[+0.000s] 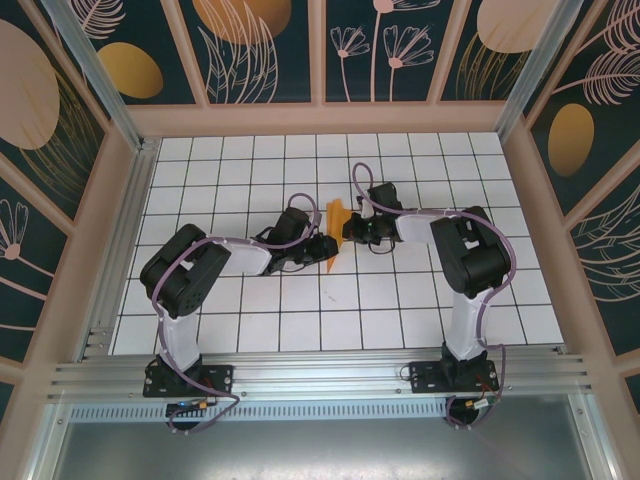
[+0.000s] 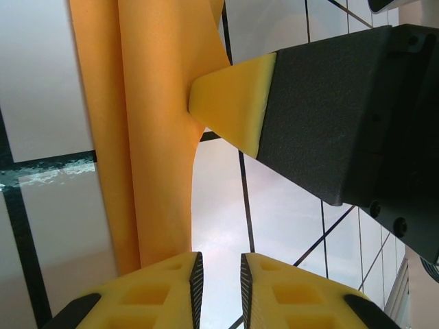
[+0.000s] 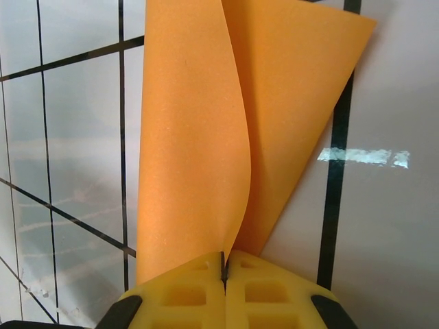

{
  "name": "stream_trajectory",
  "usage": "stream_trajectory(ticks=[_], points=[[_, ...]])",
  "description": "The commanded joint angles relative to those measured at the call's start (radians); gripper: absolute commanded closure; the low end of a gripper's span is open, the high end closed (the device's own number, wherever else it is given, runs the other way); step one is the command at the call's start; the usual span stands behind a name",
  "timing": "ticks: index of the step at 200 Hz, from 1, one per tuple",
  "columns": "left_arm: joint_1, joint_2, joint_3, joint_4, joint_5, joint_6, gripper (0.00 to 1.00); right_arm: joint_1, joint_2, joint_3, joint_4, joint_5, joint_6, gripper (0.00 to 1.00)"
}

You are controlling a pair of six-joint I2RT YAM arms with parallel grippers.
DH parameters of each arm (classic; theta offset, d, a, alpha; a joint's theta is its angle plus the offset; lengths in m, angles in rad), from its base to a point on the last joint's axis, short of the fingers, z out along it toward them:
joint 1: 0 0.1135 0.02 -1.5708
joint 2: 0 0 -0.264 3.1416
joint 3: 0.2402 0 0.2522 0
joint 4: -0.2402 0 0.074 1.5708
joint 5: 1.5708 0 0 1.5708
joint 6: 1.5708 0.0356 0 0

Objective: Fold a paper plane with a square sheet of paper (pick it up from the middle)
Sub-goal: Fold the wing for the fifth time at the center of the table.

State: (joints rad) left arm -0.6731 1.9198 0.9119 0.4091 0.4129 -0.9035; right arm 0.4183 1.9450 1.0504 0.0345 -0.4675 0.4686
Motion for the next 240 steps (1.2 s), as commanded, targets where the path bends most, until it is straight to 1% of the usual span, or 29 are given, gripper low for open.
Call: stream_trajectory(ticks=[1,62,111,164,240], points=[[0.000,0.010,-0.008,0.019,0.021,0.000,0.75,-0.007,0.020,0.030,-0.040,0.033,-0.013,0.98],[-0.005,0.027,-0.011,0.011,0.047,0.006,0.76,-0.007,0.040,0.046,-0.061,0.050,-0.005,0.98],[-0.010,0.035,-0.005,-0.022,0.034,0.020,0.76,-0.007,0.046,0.056,-0.073,0.055,-0.004,0.98],[-0.020,0.049,0.015,-0.005,0.076,0.023,0.74,-0.007,0.049,0.054,-0.075,0.055,0.000,0.98],[-0.034,0.056,0.027,-0.011,0.076,0.028,0.73,-0.007,0.057,0.049,-0.076,0.052,0.007,0.99]])
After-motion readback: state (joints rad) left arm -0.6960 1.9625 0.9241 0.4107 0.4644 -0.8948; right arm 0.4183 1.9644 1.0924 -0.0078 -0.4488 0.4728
